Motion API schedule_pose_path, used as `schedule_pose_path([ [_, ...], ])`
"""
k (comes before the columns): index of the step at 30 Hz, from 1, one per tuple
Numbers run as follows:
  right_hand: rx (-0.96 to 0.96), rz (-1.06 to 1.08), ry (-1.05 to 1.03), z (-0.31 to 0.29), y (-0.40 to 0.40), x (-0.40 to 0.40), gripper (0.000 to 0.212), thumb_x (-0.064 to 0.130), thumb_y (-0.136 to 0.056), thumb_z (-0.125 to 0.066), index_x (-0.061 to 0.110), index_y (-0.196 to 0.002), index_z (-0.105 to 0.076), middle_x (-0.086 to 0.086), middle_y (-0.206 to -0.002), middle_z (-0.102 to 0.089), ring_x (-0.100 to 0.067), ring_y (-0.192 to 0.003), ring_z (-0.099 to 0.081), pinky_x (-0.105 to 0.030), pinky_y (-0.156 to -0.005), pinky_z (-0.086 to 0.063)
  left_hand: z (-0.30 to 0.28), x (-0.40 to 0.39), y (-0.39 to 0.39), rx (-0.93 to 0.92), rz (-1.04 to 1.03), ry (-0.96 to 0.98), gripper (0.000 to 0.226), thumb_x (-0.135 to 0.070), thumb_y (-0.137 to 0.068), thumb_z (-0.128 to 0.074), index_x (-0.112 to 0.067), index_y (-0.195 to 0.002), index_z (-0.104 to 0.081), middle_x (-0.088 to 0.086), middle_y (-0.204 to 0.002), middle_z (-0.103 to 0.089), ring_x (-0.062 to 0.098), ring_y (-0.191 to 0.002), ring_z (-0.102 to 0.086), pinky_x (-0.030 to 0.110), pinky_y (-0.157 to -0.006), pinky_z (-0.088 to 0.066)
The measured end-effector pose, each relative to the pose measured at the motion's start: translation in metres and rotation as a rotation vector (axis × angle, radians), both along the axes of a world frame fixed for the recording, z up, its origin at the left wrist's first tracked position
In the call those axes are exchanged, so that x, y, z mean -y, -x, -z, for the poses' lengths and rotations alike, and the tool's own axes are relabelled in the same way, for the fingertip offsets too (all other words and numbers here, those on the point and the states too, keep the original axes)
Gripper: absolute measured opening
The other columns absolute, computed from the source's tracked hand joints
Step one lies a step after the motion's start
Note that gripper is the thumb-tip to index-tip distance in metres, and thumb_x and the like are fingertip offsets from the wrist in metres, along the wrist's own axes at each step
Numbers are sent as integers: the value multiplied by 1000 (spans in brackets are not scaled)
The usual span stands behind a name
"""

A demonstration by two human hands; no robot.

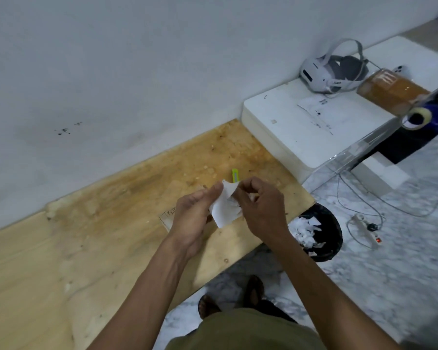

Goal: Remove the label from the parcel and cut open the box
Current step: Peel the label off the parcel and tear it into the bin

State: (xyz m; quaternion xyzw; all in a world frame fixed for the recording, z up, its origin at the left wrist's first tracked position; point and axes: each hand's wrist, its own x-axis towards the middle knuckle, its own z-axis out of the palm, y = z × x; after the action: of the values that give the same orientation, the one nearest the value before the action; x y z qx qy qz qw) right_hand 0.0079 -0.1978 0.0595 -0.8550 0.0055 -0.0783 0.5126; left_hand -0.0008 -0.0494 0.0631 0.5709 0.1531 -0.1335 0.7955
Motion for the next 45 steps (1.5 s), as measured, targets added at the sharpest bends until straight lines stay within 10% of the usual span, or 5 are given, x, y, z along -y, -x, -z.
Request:
schedule_pose_path([
  [11, -51, 100, -116, -9, 6, 32, 48, 36, -79, -79, 27, -121, -57, 9, -93, -67, -7, -85, -67, -26, -67, -56, -2, 30, -13, 143, 43, -152, 19, -10, -94, -63, 6, -102, -70, 15, -91, -76, 21, -80, -72, 29, -69, -57],
  [18, -229, 123, -169, 1, 6, 76, 53, 62, -76, -64, 11, -86, -67, -10, -78, -71, -32, -75, -68, -54, -61, -56, -10, 76, -25, 40, 100, -50, 15, -11, -95, -60, 0, -99, -70, 9, -87, -75, 17, -73, -69, 26, -62, -54],
  [26, -164, -61, 241, -32, -3, 159, 20, 37, -96, -56, 21, -83, -51, 9, -74, -56, -17, -74, -56, -31, -61, -40, -14, 135, -45, 475, 360, -688, 13, -34, -80, -75, -23, -87, -73, 2, -83, -73, 20, -74, -64, 29, -63, -48],
  [32, -150, -72, 387, -37, -11, 218, 15, 30, -96, -54, 15, -95, -58, 4, -92, -55, -20, -85, -56, -37, -70, -47, -31, 186, -57, 445, 469, -640, 39, -61, -69, -75, -22, -78, -74, 14, -80, -68, 18, -69, -59, 32, -62, -44],
  [45, -1, -65, 357, -21, -17, 300, 23, 43, -96, -52, 22, -95, -63, 9, -89, -61, -12, -83, -54, -34, -68, -46, -23, 274, -72, 747, 556, -1170, 24, -44, -84, -54, -28, -70, -67, -8, -70, -67, 16, -78, -59, 42, -74, -50],
])
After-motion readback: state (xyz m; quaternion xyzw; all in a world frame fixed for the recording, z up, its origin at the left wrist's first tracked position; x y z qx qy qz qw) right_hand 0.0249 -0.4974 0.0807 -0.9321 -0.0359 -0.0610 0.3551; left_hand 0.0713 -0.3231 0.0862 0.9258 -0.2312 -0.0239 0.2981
